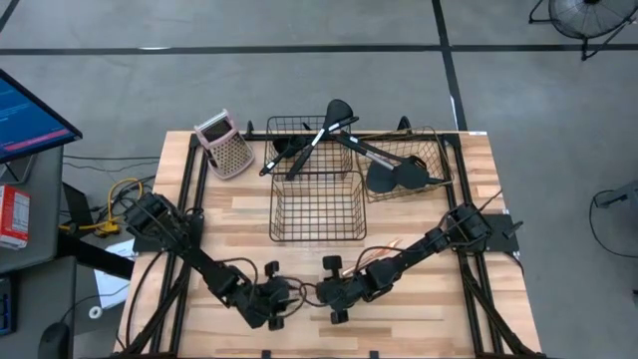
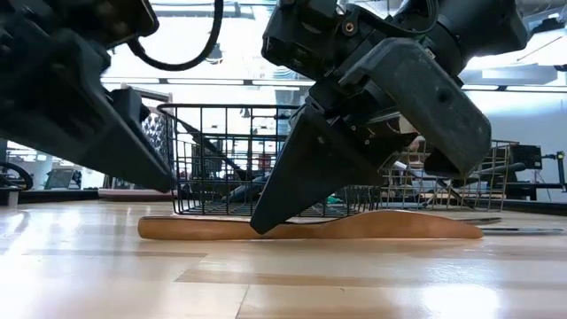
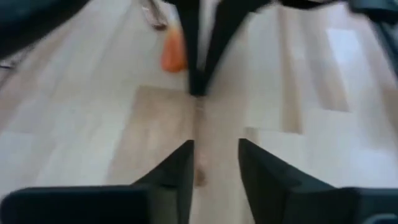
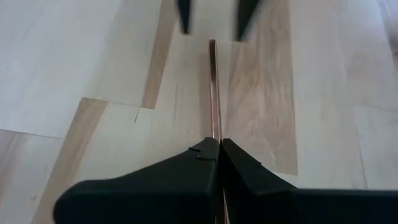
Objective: Pick & Place Kitchen Items
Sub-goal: Put the table knife into the bottom wire basket
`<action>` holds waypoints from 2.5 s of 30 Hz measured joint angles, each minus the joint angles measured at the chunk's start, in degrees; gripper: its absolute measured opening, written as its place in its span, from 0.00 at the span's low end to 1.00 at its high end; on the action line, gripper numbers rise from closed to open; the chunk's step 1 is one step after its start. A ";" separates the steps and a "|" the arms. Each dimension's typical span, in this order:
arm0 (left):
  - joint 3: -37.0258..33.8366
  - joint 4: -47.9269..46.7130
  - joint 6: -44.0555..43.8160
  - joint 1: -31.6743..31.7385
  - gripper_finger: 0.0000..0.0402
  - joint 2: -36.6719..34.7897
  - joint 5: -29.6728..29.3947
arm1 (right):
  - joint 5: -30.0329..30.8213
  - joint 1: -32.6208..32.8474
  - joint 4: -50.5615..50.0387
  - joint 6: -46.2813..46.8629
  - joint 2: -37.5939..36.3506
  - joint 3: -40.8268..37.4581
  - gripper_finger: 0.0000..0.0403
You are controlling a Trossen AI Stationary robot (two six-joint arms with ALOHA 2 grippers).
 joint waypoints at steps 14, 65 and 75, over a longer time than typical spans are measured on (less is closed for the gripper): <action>-4.88 11.56 0.15 0.68 0.55 4.08 1.48 | -1.84 -0.87 1.64 -0.02 0.02 -0.02 0.00; -3.77 10.71 -5.06 2.96 0.00 -2.78 5.65 | 3.29 1.48 -23.04 -4.27 -31.97 -0.13 0.28; -3.70 11.16 -2.86 2.99 0.00 -8.19 4.11 | 3.45 1.84 -26.98 -1.55 -46.21 -0.11 0.28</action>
